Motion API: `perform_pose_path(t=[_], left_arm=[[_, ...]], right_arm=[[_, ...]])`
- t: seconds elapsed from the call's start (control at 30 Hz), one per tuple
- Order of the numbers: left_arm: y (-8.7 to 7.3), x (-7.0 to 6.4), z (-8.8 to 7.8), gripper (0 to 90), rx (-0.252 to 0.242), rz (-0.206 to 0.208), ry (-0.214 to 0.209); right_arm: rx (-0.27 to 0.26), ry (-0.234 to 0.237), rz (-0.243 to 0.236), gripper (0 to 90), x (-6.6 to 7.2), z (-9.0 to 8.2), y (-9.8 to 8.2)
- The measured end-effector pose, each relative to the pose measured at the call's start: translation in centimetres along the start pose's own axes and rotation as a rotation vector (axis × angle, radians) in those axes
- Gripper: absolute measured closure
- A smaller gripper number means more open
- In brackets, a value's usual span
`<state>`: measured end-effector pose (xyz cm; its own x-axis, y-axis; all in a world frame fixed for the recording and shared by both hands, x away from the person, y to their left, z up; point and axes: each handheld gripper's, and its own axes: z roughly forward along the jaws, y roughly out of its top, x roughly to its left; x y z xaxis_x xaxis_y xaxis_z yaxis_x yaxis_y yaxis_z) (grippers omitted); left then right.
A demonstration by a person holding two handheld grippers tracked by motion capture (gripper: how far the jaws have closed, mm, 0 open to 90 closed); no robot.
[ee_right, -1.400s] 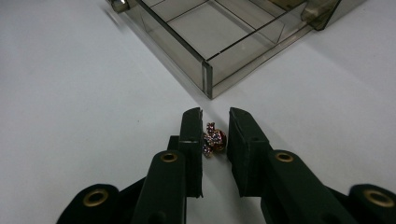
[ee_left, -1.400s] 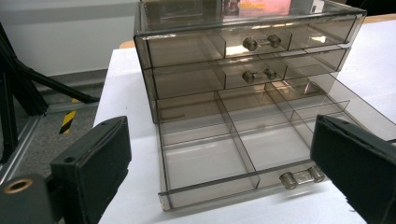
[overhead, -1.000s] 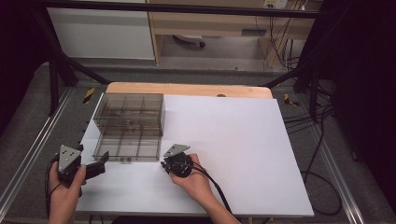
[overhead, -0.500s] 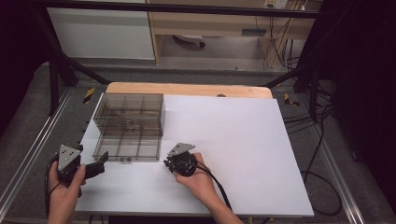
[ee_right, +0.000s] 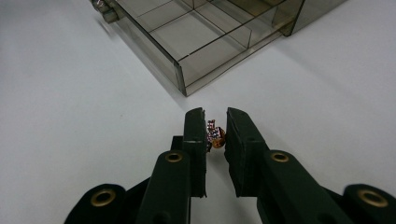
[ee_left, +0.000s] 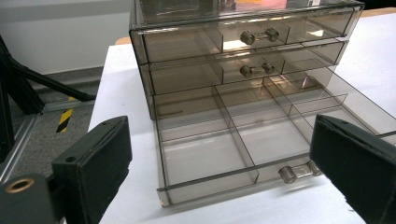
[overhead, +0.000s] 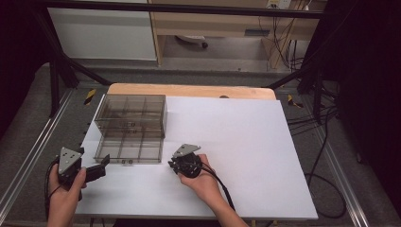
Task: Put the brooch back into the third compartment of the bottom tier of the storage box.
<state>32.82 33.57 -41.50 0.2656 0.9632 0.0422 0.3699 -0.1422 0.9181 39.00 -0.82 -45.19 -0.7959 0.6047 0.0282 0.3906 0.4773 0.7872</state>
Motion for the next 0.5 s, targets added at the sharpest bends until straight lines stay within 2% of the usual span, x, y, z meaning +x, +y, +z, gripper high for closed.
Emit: perform_pose_path(t=[0.3,0.5], left_arm=[[0.1,-0.5,0.1,5.8,0.006,0.015,-0.006],[-0.1,-0.3,-0.1,5.8,0.013,0.009,-0.007]], right_arm=[[-0.024,-0.015,0.015,78.5,-0.6,-1.1,-0.1],[-0.039,-0.024,0.038,78.5,-1.1,-1.3,0.0]])
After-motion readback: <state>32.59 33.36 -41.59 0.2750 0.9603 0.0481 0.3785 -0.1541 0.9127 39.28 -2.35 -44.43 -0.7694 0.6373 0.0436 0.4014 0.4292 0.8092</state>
